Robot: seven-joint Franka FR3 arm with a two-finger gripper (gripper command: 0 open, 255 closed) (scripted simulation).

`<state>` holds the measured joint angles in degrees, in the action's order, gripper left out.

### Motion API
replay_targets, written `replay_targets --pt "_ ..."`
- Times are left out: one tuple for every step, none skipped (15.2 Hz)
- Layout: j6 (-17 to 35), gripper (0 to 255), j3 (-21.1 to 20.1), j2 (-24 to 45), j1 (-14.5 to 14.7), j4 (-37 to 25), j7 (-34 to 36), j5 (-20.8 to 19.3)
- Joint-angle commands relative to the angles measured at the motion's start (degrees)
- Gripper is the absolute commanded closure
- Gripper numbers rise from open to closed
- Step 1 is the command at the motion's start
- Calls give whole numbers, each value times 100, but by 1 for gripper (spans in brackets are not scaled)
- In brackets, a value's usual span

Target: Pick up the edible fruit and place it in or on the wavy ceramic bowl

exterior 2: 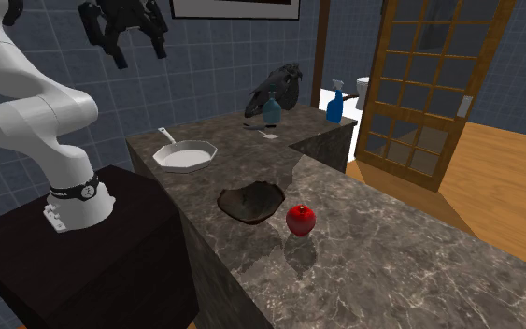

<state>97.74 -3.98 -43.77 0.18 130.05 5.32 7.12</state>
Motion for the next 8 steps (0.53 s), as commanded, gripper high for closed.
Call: replay_targets --pt "0 0 0 0 0 0 0 0" --pt "250 0 -117 -21 6 186 89 4" --pt "502 0 -237 -30 10 362 179 8" --pt "756 0 -357 -26 15 529 272 9" --pt "1012 0 -481 -9 17 686 367 9" --pt "1270 0 -607 21 18 832 466 6" --pt "1530 0 -736 66 15 968 569 -1" --pt "1792 0 -868 124 8 1094 675 -12"
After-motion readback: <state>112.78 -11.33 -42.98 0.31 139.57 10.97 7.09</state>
